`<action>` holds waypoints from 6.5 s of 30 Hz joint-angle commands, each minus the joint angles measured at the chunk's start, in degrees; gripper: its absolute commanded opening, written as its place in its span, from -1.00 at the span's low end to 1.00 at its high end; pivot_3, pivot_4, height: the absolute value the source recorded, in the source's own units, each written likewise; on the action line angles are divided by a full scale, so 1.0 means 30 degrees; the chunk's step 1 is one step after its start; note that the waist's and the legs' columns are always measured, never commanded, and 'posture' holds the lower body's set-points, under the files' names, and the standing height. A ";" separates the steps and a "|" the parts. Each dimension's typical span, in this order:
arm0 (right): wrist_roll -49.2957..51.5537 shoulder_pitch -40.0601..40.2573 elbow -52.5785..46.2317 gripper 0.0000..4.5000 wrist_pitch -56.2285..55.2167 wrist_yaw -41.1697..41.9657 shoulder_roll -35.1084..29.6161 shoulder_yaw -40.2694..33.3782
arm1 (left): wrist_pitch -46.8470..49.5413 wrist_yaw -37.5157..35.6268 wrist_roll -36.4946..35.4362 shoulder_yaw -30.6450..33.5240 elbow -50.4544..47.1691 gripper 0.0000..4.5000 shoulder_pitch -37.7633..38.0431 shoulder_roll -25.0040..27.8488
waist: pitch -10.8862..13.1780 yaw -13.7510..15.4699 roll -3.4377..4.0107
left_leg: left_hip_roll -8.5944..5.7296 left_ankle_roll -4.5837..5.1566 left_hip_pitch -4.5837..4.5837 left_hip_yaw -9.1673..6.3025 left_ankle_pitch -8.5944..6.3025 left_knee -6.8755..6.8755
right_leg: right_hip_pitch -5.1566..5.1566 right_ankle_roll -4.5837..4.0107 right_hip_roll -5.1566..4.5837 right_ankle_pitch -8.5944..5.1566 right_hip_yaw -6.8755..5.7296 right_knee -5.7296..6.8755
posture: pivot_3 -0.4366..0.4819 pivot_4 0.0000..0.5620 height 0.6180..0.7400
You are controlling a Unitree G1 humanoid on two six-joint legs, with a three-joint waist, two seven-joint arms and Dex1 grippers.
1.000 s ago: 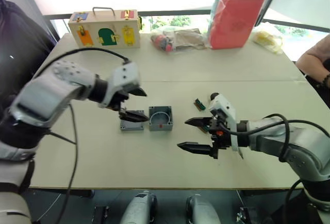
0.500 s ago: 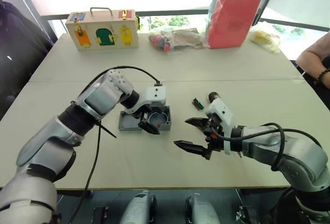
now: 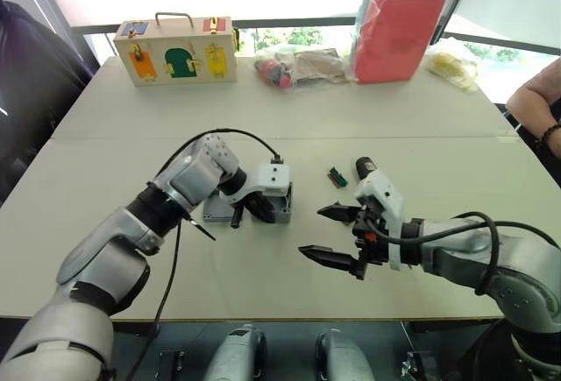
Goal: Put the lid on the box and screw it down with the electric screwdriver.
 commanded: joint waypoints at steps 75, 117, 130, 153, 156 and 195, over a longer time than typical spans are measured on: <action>0.4111 -0.0671 -0.0539 1.00 -0.1586 0.2884 -0.2555 -0.1569 | -0.3843 -0.2908 -0.9735 0.1055 0.0690 0.14 -0.4936 0.8423 | 0.0022 -0.0387 -0.0002 | 0.0020 0.0129 -0.0044 -0.0013 -0.0079 0.0244 | 0.0044 0.0038 0.0025 -0.0019 -0.0010 0.0043 | -0.05 -0.47 1.00; -0.8938 -0.4885 0.2548 1.00 -0.5865 0.4868 0.2195 0.5938 | 2.0999 2.6157 -1.2783 1.2087 -0.4656 0.14 0.3832 0.0213 | 0.0012 -0.0021 -0.0038 | -0.0064 -0.0133 -0.0026 -0.0043 0.0042 0.0216 | -0.0013 0.0086 -0.0029 -0.0052 0.0046 0.0148 | -0.05 -0.47 1.00; -0.8913 -0.4065 0.2257 1.00 -0.4973 0.4429 0.1514 0.4496 | 2.0995 2.5533 -0.9772 1.2192 -0.4980 -0.99 0.4945 -0.1049 | -0.0079 0.0042 0.0023 | -0.0066 -0.0134 0.0032 -0.0044 0.0044 0.0208 | 0.0046 0.0086 -0.0032 -0.0052 0.0045 0.0146 | -0.05 -0.47 1.00; -0.3641 -1.1200 1.3416 1.00 -0.0288 -0.1055 1.0776 -0.2486 | 0.3758 1.9908 -0.8672 1.5878 -0.6687 -0.99 0.4329 -0.3234 | -0.0067 -0.0101 -0.0027 | -0.0062 -0.0245 -0.0021 -0.0013 0.0123 -0.0054 | -0.0120 0.0017 -0.0028 -0.0007 0.0056 0.0083 | -0.05 -0.47 1.00; -0.3643 -1.1125 1.3534 1.00 -0.0193 -0.1189 1.0848 -0.2549 | 0.3409 1.9798 -0.8756 1.5805 -0.6647 -0.99 0.4152 -0.3659 | -0.0068 -0.0122 -0.0027 | -0.0062 -0.0244 -0.0021 -0.0009 0.0124 -0.0056 | -0.0118 0.0017 -0.0027 -0.0007 0.0058 0.0082 | -0.05 -0.47 1.00; -0.2527 -0.9934 1.2057 -0.92 -0.1786 -0.2207 1.2414 -0.3655 | 0.5880 1.8098 -1.2664 1.7883 -0.8265 0.00 0.4928 -0.2889 | -0.0066 -0.0540 -0.0023 | -0.0049 -0.0240 -0.0025 -0.0003 0.0126 -0.0080 | -0.0145 0.0018 -0.0004 -0.0007 0.0072 0.0097 | -0.05 -0.47 1.00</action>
